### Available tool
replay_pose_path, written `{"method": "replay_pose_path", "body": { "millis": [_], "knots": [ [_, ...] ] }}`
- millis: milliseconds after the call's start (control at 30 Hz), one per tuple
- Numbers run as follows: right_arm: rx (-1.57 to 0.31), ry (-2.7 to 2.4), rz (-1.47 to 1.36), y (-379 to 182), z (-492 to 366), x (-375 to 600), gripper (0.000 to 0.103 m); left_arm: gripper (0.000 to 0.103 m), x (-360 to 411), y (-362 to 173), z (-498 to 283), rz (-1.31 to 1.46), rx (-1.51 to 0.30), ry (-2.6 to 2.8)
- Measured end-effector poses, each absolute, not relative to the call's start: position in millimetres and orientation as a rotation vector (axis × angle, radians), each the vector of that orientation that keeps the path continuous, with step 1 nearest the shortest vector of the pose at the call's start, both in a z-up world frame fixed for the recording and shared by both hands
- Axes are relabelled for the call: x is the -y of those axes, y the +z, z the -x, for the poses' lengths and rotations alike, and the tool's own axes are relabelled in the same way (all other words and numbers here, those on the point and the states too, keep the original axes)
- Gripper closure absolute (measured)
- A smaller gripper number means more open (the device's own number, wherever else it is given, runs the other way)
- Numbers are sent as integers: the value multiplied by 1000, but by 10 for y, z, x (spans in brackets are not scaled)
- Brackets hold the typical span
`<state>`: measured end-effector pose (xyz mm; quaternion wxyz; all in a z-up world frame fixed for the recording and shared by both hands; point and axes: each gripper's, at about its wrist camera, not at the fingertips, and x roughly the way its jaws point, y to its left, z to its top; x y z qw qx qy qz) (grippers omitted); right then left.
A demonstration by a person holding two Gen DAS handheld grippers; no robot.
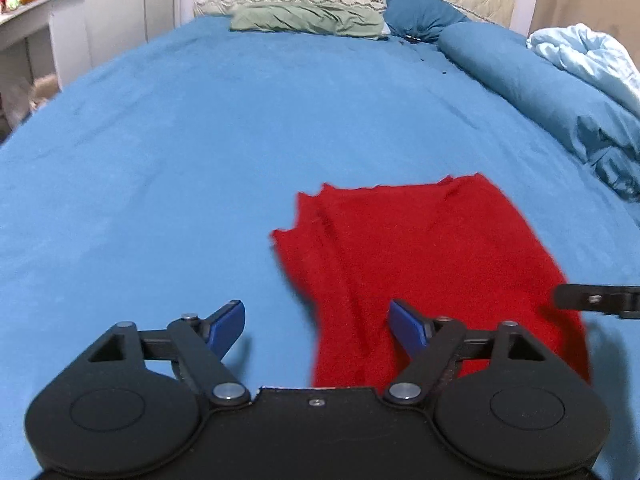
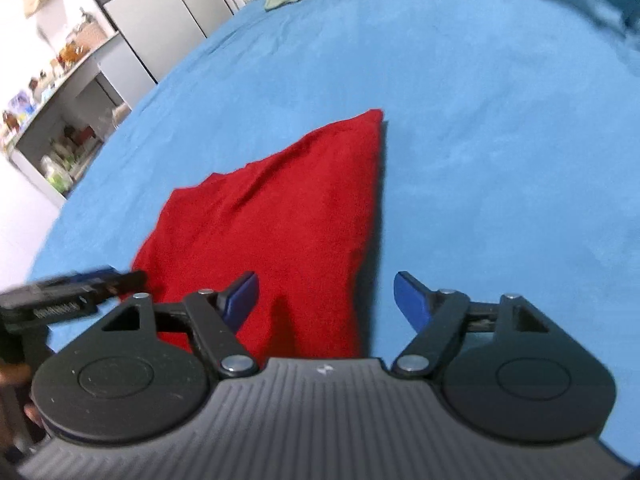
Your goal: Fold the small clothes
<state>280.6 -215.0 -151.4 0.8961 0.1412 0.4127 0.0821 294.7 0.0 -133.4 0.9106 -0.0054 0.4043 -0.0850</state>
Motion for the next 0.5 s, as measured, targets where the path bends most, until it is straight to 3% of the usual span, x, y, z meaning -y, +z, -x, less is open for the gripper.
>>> {"method": "replay_pose_path", "body": {
  "millis": [267, 367, 500],
  "knots": [
    [-805, 130, -189, -1853, -2402, 2272, 4, 19, -213, -1756, -2721, -1, -810, -155],
    [-757, 126, -222, -1845, -2366, 2281, 4, 23, -204, -1609, -2682, -10, -796, -148],
    [-660, 122, -172, -1384, -2033, 2181, 4, 22, -166, -1030, -2392, -21, -713, -141]
  ]
}}
